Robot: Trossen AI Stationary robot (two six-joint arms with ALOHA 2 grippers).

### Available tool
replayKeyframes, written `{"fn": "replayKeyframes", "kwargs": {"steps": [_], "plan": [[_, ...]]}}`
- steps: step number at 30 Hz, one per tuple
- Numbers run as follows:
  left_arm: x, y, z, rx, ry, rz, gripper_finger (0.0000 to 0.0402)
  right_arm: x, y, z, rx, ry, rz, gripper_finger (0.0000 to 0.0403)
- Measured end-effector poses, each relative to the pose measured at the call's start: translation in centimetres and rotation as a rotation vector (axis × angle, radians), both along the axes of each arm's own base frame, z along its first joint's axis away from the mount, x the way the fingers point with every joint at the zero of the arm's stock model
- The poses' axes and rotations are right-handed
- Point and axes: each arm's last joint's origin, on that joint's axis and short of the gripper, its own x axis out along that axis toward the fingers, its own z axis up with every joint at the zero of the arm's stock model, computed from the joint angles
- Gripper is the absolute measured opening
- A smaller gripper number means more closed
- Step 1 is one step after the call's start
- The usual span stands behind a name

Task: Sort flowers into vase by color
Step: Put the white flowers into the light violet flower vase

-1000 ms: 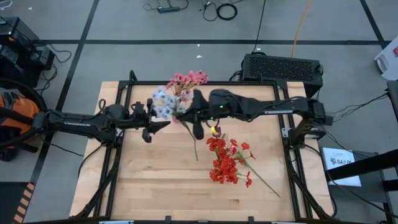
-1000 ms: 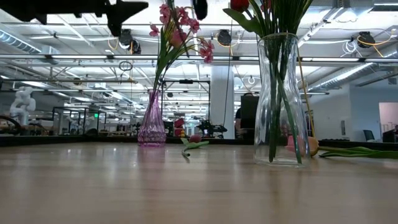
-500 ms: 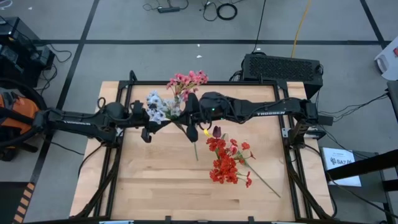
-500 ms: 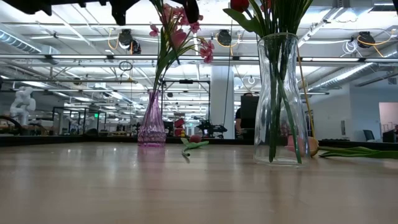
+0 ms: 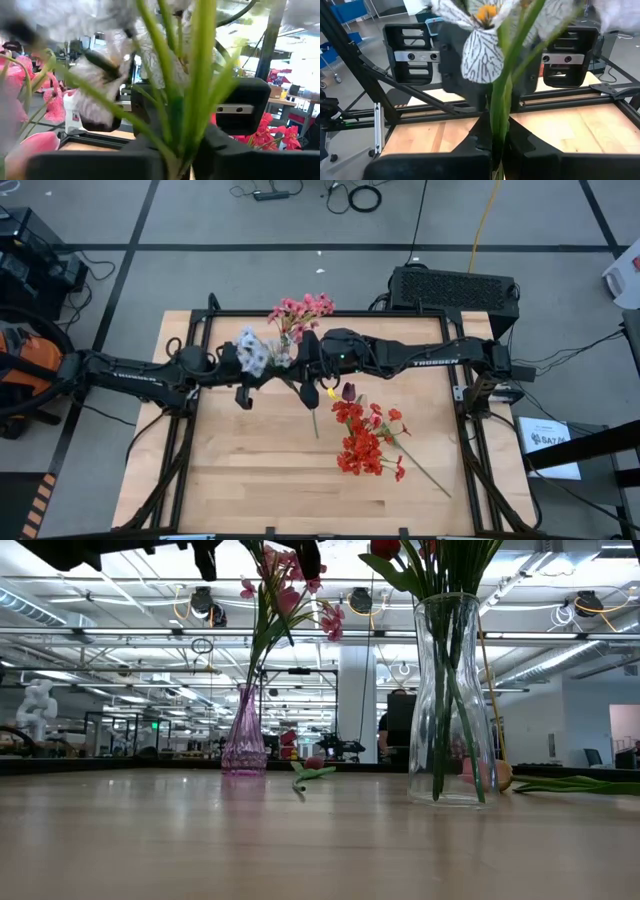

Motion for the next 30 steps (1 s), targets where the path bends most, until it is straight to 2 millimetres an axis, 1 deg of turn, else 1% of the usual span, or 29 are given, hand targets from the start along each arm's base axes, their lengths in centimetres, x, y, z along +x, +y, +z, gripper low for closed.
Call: {"fn": "replayKeyframes", "kwargs": {"steps": [2,3,8,14,15,19,22,25,30], "plan": [[0.0,0.0,0.0,0.000,0.001,0.000,0.0020,0.0,0.0,0.0,0.000,0.001,0.000,0.0007],[0.0,0.0,0.0,0.000,0.001,0.000,0.0015,0.0,0.0,0.0,0.000,0.001,0.001,0.0010],[0.0,0.0,0.0,0.000,0.002,0.000,0.0019,0.0,0.0,-0.1,0.046,0.014,-0.012,0.0041],[0.0,0.0,0.0,0.003,0.004,0.016,0.0014,-0.5,-0.4,-0.5,0.054,0.085,-0.024,0.0104],[-0.1,0.1,0.0,0.001,0.001,0.029,0.0014,-0.8,-0.6,-0.3,0.055,0.102,-0.029,0.0115],[-0.8,0.2,0.6,-0.004,-0.026,0.060,0.0013,-2.6,-1.5,0.5,0.065,0.182,-0.061,0.0151],[-1.8,0.3,1.0,0.019,-0.017,0.093,0.0013,-4.4,-2.3,1.2,0.115,0.257,-0.108,0.0164],[-2.9,0.4,1.1,0.024,0.023,0.155,0.0012,-6.5,-3.0,2.0,0.153,0.332,-0.173,0.0165],[-4.9,0.7,1.1,0.004,0.077,0.270,0.0012,-10.2,-3.6,3.0,0.101,0.461,-0.402,0.0144]]}}
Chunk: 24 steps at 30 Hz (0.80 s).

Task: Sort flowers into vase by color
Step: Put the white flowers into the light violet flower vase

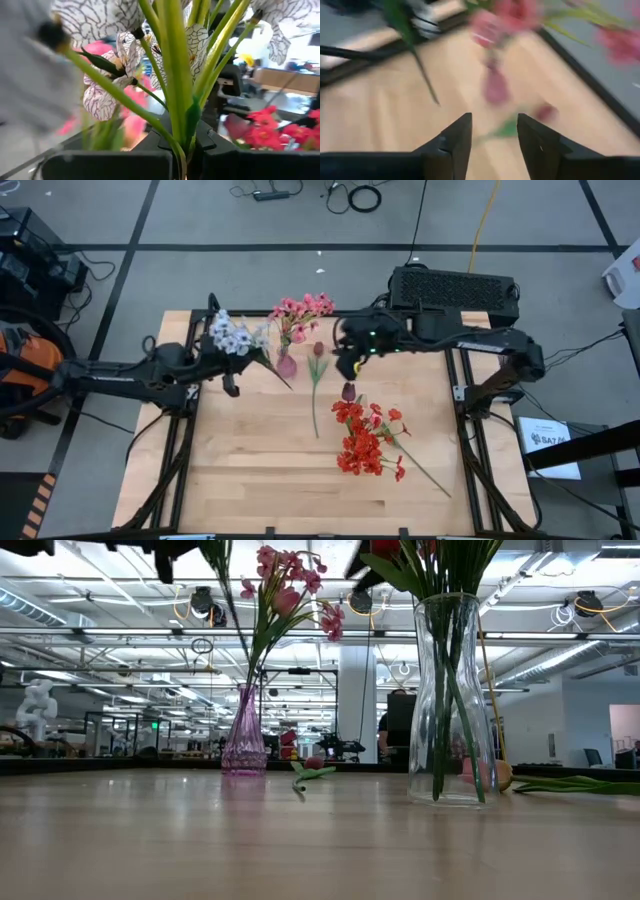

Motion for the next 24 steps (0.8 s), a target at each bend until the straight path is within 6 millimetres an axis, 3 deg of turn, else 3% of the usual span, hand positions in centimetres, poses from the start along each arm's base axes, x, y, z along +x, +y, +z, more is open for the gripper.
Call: {"fn": "replayKeyframes", "kwargs": {"steps": [5,10,19,24], "plan": [[-1.1,0.2,-0.2,0.002,0.046,0.083,0.0011,-3.3,-0.5,-0.7,0.030,0.163,-0.109,0.0081],[-1.4,0.4,0.1,0.078,0.071,0.171,0.0011,-5.1,-0.8,-4.3,0.088,0.226,-0.193,0.0008],[-2.0,1.8,2.1,0.119,0.195,0.280,0.0011,-9.8,0.1,-11.7,0.266,0.089,-0.371,0.0002],[-1.2,3.0,2.4,0.163,0.239,0.259,0.0011,-11.5,0.5,-15.2,0.361,0.013,-0.437,0.0001]]}}
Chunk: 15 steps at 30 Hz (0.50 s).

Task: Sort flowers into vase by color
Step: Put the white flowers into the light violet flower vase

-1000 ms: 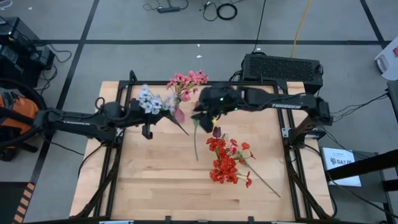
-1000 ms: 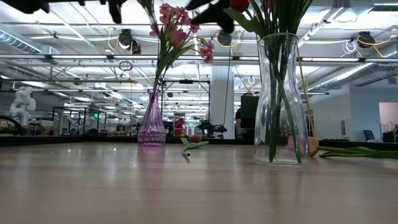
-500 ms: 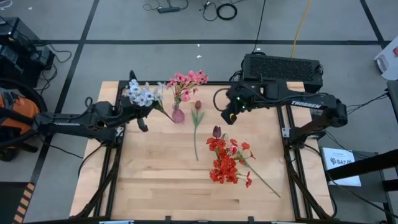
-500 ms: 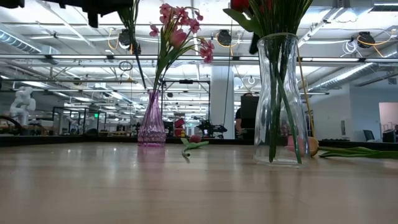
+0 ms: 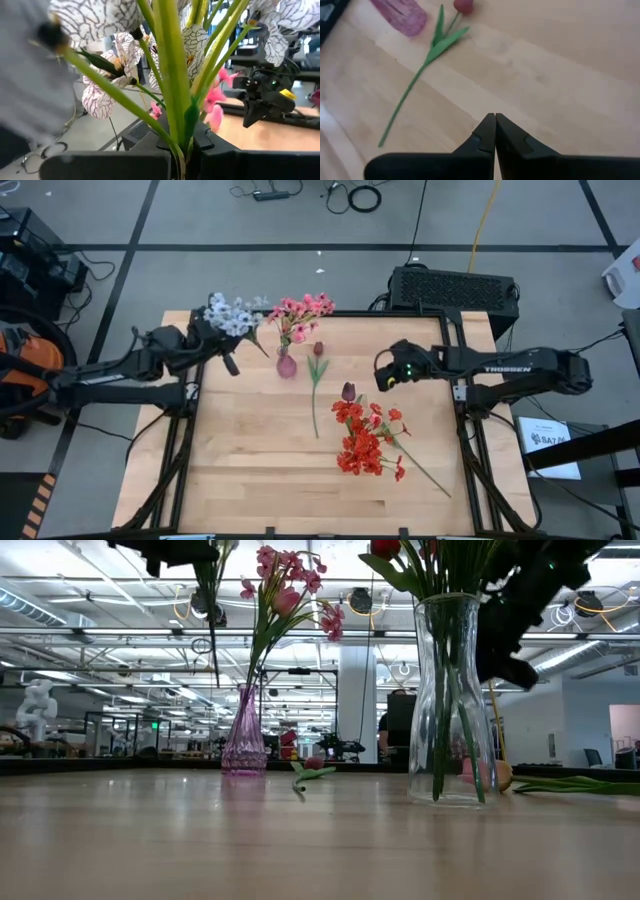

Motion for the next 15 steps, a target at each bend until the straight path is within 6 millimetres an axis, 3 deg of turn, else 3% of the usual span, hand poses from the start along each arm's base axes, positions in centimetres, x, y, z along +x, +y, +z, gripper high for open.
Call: {"fn": "replayKeyframes", "kwargs": {"steps": [5,15], "plan": [[1.3,1.7,-0.5,-0.008,0.030,-0.028,0.0011,-0.5,0.1,-2.3,0.064,-0.028,-0.067,0.0001],[2.4,4.5,-0.8,0.000,0.002,-0.081,0.0011,-0.2,0.1,-2.4,0.052,-0.075,-0.060,0.0000]]}}
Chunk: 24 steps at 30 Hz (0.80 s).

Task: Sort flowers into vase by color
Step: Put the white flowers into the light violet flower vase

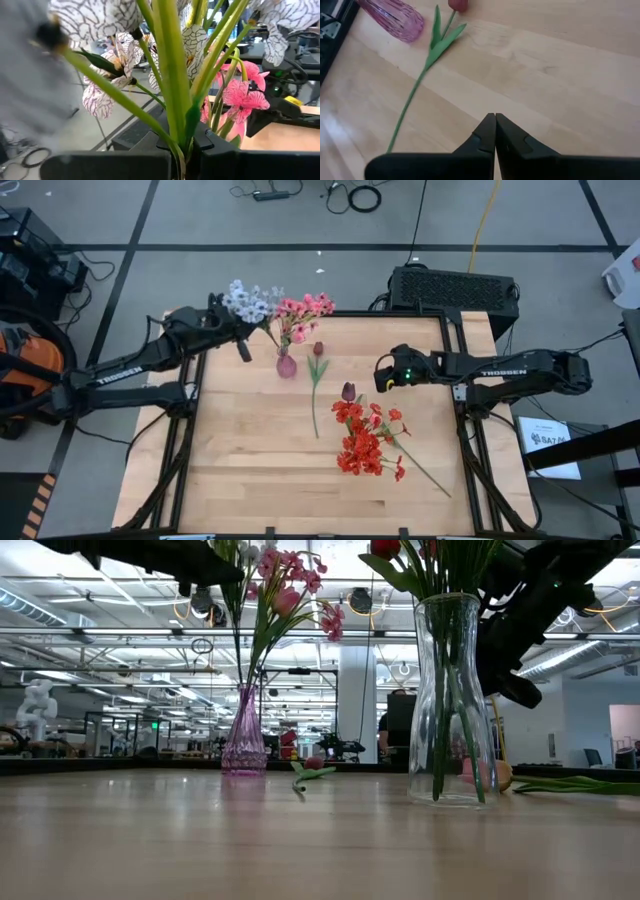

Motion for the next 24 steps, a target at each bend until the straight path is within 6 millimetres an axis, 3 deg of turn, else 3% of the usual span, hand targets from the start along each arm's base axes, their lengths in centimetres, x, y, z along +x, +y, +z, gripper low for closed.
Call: {"fn": "replayKeyframes", "kwargs": {"steps": [7,16,24], "plan": [[0.5,0.7,0.4,-0.004,-0.035,-0.010,0.0011,0.0,0.0,0.0,-0.003,0.004,-0.001,0.0000],[-0.1,0.7,3.4,-0.024,-0.008,0.008,0.0011,0.0,0.0,0.0,-0.004,0.004,-0.002,0.0000],[-0.1,0.5,3.7,-0.117,-0.002,-0.045,0.0011,0.0,0.0,0.0,-0.014,0.011,0.009,0.0000]]}}
